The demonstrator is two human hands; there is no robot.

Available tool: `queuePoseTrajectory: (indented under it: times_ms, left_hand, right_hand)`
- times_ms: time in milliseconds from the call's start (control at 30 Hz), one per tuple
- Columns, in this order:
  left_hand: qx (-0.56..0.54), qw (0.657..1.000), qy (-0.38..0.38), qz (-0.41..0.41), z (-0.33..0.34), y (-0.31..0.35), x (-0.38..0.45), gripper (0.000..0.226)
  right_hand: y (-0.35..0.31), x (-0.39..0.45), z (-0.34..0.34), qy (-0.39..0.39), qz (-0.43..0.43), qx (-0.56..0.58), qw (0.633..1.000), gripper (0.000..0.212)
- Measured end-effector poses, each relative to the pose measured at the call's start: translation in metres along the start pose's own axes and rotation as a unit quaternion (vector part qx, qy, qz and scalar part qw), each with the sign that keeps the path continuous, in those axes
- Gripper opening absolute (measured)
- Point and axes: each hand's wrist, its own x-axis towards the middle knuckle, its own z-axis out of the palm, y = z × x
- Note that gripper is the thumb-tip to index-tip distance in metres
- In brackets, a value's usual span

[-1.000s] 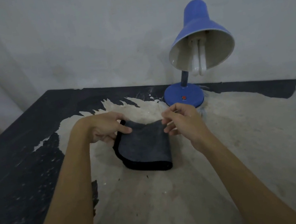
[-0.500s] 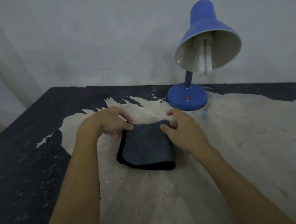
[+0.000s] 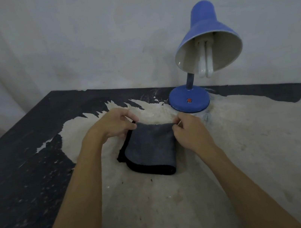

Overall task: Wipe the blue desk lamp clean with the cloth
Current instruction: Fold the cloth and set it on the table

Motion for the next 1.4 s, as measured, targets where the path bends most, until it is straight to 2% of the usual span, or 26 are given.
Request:
queuePoseTrajectory:
  times_ms: [200,333,400,500,567,700,967,1067,1133,1233,1333,1400]
  left_hand:
    - [0.025,0.998,-0.038,-0.042,-0.002,-0.003,0.000,0.021]
    - [0.054,0.997,-0.036,-0.046,-0.002,-0.003,0.001,0.022]
    - [0.048,0.998,-0.026,-0.035,0.000,-0.004,0.003,0.024]
    - [0.090,0.996,-0.002,0.016,0.004,0.002,0.004,0.032]
    - [0.085,0.992,-0.001,0.088,0.009,0.011,0.001,0.040]
    - [0.004,0.979,-0.085,0.183,0.022,0.041,-0.010,0.051]
    - [-0.016,0.963,-0.064,0.263,0.038,0.079,-0.021,0.019]
    - [-0.034,0.955,-0.020,0.295,0.050,0.092,-0.026,0.012]
    - [-0.058,0.948,0.006,0.312,0.059,0.097,-0.027,0.013]
    - [-0.093,0.941,0.029,0.323,0.078,0.107,-0.024,0.016]
    - [-0.140,0.938,0.046,0.315,0.100,0.122,-0.019,0.015]
    - [-0.172,0.941,0.049,0.288,0.116,0.131,-0.013,0.016]
  right_hand:
    - [0.000,0.002,0.003,0.017,0.010,-0.038,0.999,0.008]
    - [-0.002,0.003,0.003,-0.005,0.042,-0.077,0.996,0.033]
    - [-0.002,0.002,0.003,-0.025,0.045,-0.084,0.995,0.035]
    - [-0.005,0.001,-0.002,-0.051,0.035,-0.002,0.998,0.020]
    - [-0.011,0.001,-0.008,-0.067,0.015,0.085,0.994,0.015]
    - [-0.020,-0.001,-0.030,-0.104,-0.028,0.244,0.964,0.009]
    - [-0.008,-0.008,-0.088,-0.113,-0.056,0.354,0.927,0.018]
    - [0.004,-0.011,-0.105,-0.139,-0.053,0.337,0.930,0.022]
    - [0.016,-0.011,-0.113,-0.166,-0.048,0.279,0.945,0.027]
    - [0.031,-0.015,-0.127,-0.200,-0.051,0.209,0.956,0.024]
    - [0.043,-0.018,-0.145,-0.155,-0.034,0.235,0.959,0.036]
    - [0.048,-0.021,-0.155,-0.126,-0.021,0.254,0.959,0.034]
